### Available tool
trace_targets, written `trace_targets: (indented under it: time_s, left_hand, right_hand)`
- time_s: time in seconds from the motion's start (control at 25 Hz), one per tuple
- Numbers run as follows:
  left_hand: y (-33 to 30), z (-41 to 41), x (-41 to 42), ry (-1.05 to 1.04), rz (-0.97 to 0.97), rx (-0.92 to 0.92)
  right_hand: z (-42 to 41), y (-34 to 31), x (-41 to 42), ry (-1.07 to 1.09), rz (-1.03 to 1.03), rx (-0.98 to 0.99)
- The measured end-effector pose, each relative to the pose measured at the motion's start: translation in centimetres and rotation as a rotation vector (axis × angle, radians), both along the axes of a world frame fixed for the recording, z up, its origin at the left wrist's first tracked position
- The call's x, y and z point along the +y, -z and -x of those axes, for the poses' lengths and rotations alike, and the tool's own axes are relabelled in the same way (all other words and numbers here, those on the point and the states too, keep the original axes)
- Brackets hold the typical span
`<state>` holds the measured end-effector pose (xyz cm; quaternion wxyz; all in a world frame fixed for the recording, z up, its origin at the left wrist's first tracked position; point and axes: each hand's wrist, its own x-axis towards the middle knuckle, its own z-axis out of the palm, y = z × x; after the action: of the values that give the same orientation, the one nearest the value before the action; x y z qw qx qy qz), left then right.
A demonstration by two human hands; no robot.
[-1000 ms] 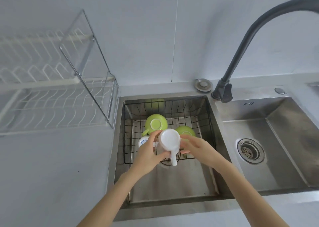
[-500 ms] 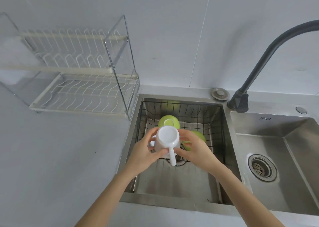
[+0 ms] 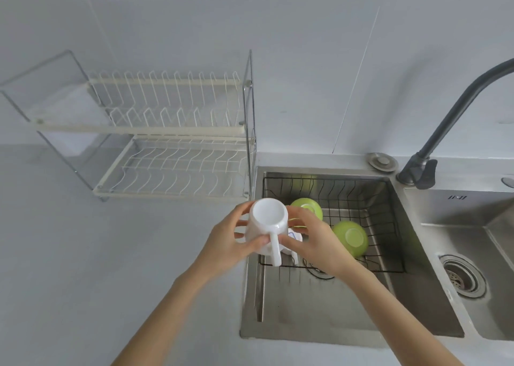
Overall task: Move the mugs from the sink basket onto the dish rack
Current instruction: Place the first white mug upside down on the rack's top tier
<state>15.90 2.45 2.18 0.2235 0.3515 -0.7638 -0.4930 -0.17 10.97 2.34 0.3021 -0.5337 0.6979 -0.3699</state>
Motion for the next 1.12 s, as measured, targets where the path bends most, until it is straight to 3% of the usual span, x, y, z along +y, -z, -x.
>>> trace_targets:
  time_s: [0.52, 0.84, 1.12]
  left_hand:
    - [-8.5, -9.1, -9.1, 0.14, 0.278, 0.065]
    - [-15.1, -8.0, -15.5, 0.136, 0.373, 0.171]
    - [-18.2, -5.0, -21.0, 0.102, 0.442, 0.075]
  right_hand:
    - [-9.7, -7.6, -6.8, 0.074, 0.254, 0.092]
    - [-9.1, -15.3, -12.3, 0.101, 0.358, 0.165]
    - [-6.8, -18.6, -18.3, 0.091, 0.296, 0.374]
